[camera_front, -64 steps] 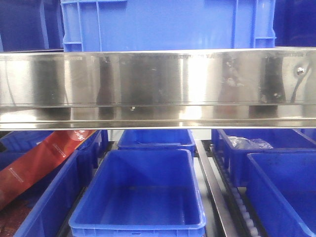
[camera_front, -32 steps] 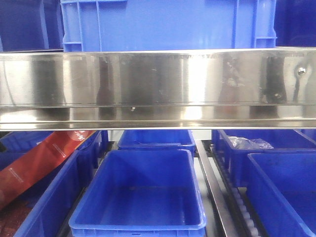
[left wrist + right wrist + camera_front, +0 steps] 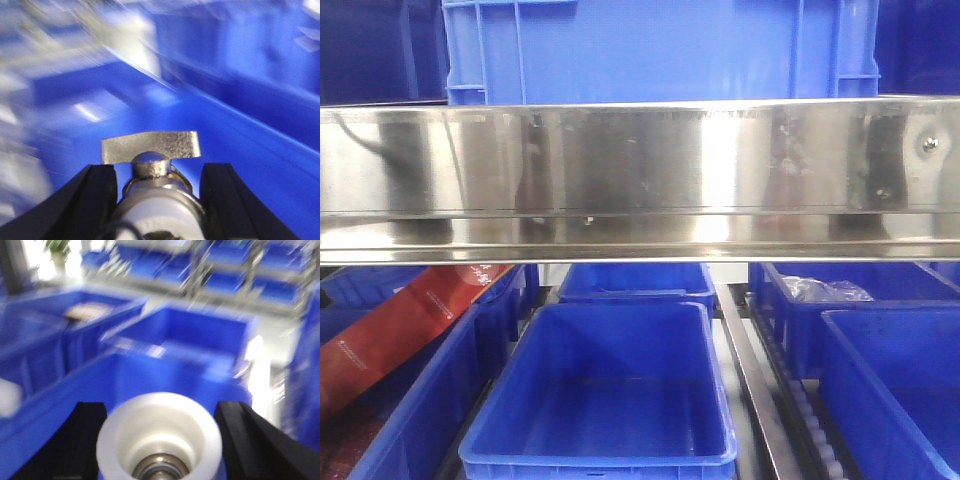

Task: Place valve from conveyor to right shelf box
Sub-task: 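Open both grippers to drop the valves into the blue bin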

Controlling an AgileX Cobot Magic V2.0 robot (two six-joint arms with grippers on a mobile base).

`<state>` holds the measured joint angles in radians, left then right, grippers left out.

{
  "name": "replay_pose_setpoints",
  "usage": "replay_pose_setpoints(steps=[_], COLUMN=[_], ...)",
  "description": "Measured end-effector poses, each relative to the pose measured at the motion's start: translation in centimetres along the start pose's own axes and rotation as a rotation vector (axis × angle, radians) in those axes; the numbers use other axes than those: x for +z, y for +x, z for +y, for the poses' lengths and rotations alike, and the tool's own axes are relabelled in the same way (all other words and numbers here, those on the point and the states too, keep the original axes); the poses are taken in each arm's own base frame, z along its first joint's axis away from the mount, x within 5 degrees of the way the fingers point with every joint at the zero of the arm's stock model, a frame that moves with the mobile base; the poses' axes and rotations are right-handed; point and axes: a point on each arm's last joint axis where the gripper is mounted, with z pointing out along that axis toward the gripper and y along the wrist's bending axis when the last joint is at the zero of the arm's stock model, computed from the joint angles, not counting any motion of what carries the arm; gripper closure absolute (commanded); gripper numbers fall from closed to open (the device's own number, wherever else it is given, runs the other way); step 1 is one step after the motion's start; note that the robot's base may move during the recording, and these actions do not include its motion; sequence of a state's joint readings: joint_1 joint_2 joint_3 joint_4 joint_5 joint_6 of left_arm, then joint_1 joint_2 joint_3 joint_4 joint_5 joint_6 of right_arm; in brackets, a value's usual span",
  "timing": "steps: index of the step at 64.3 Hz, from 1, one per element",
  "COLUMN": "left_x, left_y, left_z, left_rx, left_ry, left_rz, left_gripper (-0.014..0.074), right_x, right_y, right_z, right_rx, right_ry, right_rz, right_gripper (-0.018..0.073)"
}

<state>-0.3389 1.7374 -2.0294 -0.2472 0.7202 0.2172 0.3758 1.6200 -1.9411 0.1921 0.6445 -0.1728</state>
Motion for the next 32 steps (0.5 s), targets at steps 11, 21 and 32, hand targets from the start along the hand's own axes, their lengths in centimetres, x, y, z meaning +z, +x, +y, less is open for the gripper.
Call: replay_pose_setpoints(steps=[11, 21, 32], left_x=[5.0, 7.8, 9.0], left_y=[3.2, 5.4, 6.7], left_z=[0.1, 0.4, 0.5], left_rx=[-0.048, -0.063, -0.071], left_ry=[0.039, 0.042, 0.05], left_rz=[0.113, 0.181, 0.231], left_gripper=[0.0707, 0.0703, 0.0449], right_x=[4.7, 8.1, 9.8], right_y=[3.4, 6.5, 8.4], right_z=[0.1, -0.1, -0.2], right_rx=[0.016, 0.026, 0.031], right_ry=[-0.024, -0.031, -0.036], right_rz=[0.136, 0.246, 0.316], right_gripper=[0.0713, 0.0687, 0.0435])
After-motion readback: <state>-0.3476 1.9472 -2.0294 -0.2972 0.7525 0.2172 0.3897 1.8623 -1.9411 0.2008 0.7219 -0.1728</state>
